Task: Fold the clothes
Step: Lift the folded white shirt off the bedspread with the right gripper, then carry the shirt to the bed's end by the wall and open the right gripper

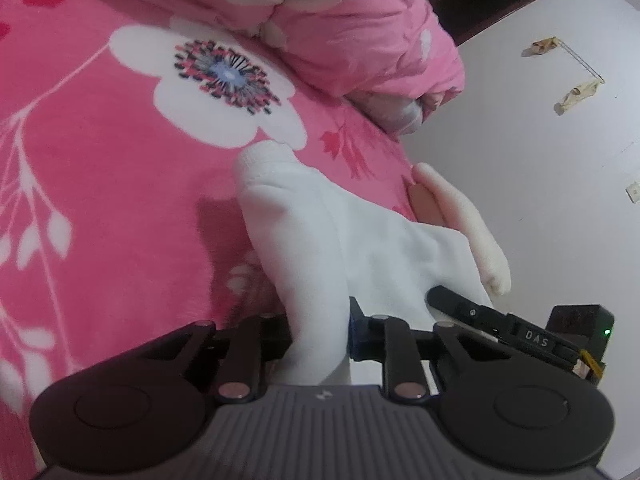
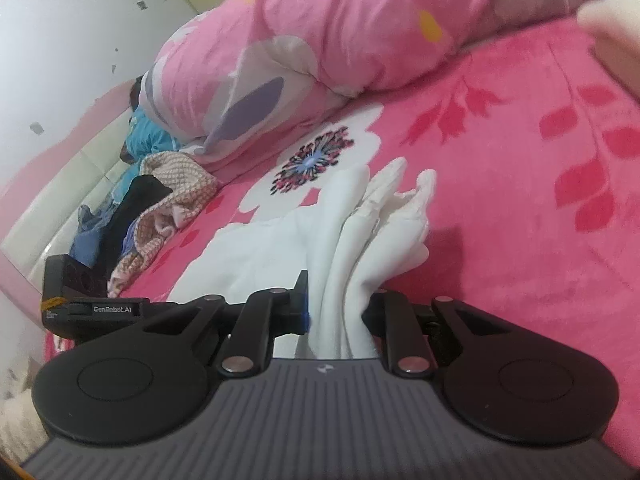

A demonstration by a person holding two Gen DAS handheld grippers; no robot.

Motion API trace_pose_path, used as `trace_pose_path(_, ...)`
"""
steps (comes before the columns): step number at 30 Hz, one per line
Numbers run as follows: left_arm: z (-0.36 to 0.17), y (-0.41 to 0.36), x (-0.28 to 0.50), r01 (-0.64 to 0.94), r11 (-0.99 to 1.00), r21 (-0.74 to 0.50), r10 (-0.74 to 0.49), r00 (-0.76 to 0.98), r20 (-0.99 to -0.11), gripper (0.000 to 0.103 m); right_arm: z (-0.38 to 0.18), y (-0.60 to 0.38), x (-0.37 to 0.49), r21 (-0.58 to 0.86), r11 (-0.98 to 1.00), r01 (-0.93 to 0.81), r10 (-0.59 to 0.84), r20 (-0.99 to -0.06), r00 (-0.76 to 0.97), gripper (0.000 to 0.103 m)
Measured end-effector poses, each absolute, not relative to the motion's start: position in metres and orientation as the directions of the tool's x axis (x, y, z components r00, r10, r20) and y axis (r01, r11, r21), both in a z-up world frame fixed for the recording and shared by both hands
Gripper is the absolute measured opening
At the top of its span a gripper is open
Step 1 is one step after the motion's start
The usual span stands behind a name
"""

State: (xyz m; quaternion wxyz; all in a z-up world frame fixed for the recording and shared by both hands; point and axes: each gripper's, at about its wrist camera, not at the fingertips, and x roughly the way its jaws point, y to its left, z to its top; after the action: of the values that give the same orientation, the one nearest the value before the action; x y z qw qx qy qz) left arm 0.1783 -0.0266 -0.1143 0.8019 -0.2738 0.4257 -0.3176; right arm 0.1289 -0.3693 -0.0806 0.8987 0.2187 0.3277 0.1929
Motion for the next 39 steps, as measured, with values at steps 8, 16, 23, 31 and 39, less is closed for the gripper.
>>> trace_pose_path(8, -0.071, -0.026, 0.137, 0.364, 0.654, -0.663, -0.733, 0.521, -0.437, 0.020, -0.040, -0.352, 0.093, 0.406, 0.885, -0.227, 0.415, -0.469, 0.780, 0.014)
trace_pose_path(16, -0.024, -0.035, 0.079, 0.485, 0.662, -0.572, -0.731, 0.587, -0.348, 0.020, -0.003, -0.341, 0.030, 0.274, 0.933, -0.231, 0.327, -0.385, 0.863, 0.013)
trace_pose_path(23, 0.011, -0.047, 0.028, 0.589, 0.649, -0.481, -0.750, 0.601, -0.277, 0.019, 0.016, -0.342, -0.035, 0.235, 0.953, -0.193, 0.255, -0.271, 0.928, 0.013)
trace_pose_path(31, 0.055, -0.086, 0.007, 0.693, 0.596, -0.406, -0.801, 0.549, -0.238, 0.019, 0.039, -0.374, -0.072, 0.238, 0.961, -0.140, 0.184, -0.173, 0.968, 0.013)
trace_pose_path(39, 0.102, -0.169, 0.037, 0.770, 0.534, -0.350, -0.845, 0.499, -0.192, 0.019, 0.086, -0.445, -0.073, 0.145, 0.987, -0.076, 0.088, -0.078, 0.993, 0.013)
